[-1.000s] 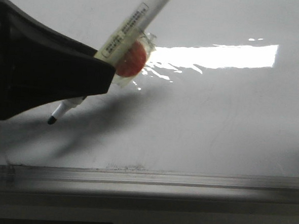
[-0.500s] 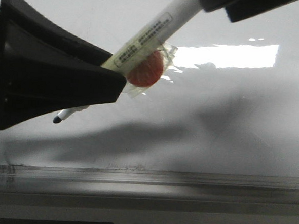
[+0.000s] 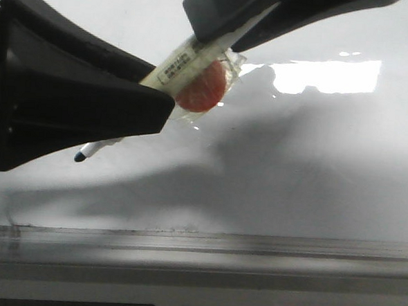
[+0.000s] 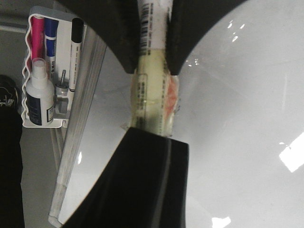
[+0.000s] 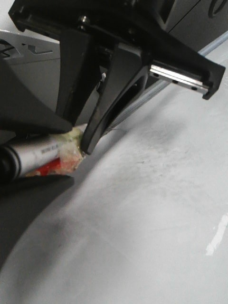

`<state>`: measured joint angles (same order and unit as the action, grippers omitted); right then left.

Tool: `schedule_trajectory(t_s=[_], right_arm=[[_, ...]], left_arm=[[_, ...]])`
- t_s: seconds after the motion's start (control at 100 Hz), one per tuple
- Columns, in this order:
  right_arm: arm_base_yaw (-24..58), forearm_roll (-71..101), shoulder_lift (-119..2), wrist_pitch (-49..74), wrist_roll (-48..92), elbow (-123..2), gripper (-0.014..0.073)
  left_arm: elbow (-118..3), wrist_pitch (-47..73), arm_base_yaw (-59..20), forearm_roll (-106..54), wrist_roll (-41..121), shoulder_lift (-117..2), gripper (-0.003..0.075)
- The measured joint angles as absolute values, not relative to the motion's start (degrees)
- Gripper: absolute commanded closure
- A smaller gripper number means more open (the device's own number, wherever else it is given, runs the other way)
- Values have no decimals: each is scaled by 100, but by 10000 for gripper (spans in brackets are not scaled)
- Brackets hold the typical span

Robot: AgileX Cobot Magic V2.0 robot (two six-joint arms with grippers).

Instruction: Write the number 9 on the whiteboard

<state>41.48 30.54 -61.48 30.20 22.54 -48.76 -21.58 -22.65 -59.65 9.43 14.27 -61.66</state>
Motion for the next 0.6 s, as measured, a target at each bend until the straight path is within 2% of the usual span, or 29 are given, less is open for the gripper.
schedule_trajectory(t_s=[0.05,0.13,0.3,0.37,0.6], right_arm=[[4152,3168,-6148,3033,2254,-4876,664],[4174,3228,-6148,3067,2254,-4899,664],[4174,3250,-6148,3077,2254,-4899,664],[4174,3190,-6148,3077,2254,-4899,664],[4162,2877,-6044,2853,2254,-4969,650]], left_arm=[[-2158,-2254,-5965,943,1439,-6166,740],[-2158,-2254,-5965,943,1452,-6166,722],[-2158,-2233,-5965,722,1484,-6166,522],[-2158,-2244,-5965,512,1484,-6151,472],[-2158,-2068,-5965,-496,1461,-5490,457]])
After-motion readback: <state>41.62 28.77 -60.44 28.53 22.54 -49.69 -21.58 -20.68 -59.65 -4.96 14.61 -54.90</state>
